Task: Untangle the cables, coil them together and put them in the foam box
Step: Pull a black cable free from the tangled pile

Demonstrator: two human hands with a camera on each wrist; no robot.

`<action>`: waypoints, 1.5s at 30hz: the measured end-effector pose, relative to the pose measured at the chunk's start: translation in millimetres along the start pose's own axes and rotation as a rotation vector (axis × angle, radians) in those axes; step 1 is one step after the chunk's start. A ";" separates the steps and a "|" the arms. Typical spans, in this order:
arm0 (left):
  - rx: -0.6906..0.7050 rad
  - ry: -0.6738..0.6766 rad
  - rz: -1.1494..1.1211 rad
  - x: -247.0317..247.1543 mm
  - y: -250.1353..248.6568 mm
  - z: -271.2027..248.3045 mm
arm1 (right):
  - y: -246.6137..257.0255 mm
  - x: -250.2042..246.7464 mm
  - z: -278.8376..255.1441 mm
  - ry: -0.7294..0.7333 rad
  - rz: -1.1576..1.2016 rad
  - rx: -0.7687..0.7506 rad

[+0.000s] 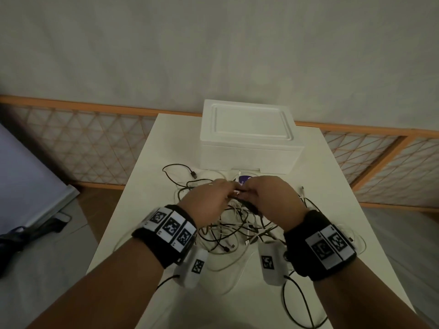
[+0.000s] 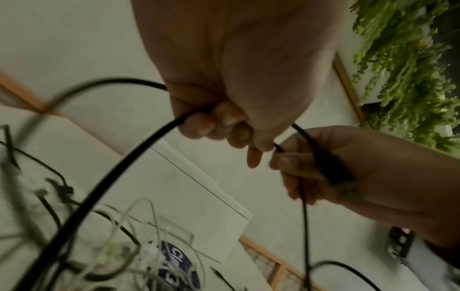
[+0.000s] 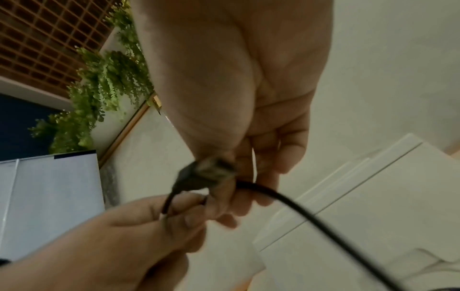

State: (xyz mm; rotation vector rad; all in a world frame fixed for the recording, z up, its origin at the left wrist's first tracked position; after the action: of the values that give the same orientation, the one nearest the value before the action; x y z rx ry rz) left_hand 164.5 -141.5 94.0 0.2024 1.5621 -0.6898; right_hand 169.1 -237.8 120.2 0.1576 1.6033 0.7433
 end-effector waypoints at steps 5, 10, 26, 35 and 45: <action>-0.289 -0.372 -0.155 -66.2 60.6 -13.7 | -56.1 15.6 -21.8 0.043 -0.007 0.197; -0.278 -0.370 -0.231 -90.2 76.8 -14.1 | -75.9 18.3 -34.2 -0.048 0.117 0.258; -0.221 -0.526 -0.344 -111.3 52.1 -15.9 | -21.7 43.5 -19.4 0.003 0.442 0.117; -0.400 -0.701 -0.519 -128.2 77.8 -28.8 | -67.7 63.4 -22.5 0.139 0.077 0.240; -0.216 -0.118 -0.557 -10.4 20.6 12.6 | -46.3 -6.0 2.5 -0.194 0.578 0.250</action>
State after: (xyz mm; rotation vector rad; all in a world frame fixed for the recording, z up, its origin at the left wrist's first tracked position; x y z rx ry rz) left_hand 187.2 -128.9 98.1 -0.4443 1.5740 -0.9333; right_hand 187.1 -276.0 100.2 0.8765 1.4661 0.9267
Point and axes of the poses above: each hand's wrist, its own z-axis towards the middle knuckle, its own x-axis out of the palm, y = z × x, the point moved 9 cm from there along z, towards the middle knuckle, and after that the axes turned 11 degrees about z, right-handed, at the moved point
